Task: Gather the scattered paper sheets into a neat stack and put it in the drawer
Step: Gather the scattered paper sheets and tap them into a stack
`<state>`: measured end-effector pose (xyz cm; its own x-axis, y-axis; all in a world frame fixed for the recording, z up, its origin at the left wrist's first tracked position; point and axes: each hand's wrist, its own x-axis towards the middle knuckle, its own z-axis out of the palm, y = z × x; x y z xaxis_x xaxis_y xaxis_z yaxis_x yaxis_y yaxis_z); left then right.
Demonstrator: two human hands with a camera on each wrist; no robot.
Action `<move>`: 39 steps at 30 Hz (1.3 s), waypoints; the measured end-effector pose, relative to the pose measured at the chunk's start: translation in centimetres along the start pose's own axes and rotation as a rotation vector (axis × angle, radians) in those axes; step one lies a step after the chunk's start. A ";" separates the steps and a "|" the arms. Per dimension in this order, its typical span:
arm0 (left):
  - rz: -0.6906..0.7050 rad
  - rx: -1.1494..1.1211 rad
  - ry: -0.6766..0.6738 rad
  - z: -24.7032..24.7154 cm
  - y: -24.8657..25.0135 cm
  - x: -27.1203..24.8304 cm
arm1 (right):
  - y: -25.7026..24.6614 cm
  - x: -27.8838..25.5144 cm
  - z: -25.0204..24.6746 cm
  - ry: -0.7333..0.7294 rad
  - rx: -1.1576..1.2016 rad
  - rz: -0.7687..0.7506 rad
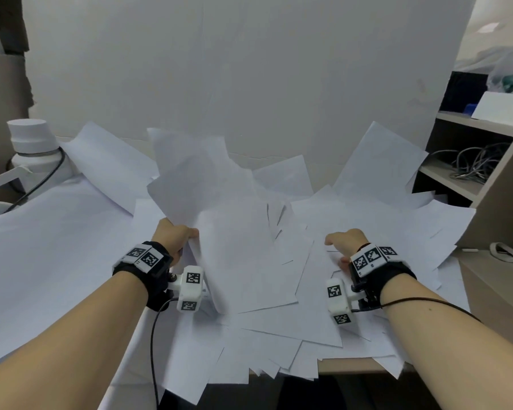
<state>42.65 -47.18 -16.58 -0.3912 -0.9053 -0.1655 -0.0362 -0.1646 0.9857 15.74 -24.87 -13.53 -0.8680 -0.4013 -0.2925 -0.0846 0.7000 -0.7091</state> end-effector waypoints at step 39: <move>-0.287 0.017 -0.212 -5.0 1.2 2.6 | -4.9 3.9 6.5 -0.321 0.031 -0.041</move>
<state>46.20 -51.71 -16.03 -0.5448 -0.7216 -0.4272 -0.1869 -0.3921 0.9007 15.93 -33.66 -15.35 -0.6655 -0.5977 -0.4471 -0.0970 0.6632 -0.7421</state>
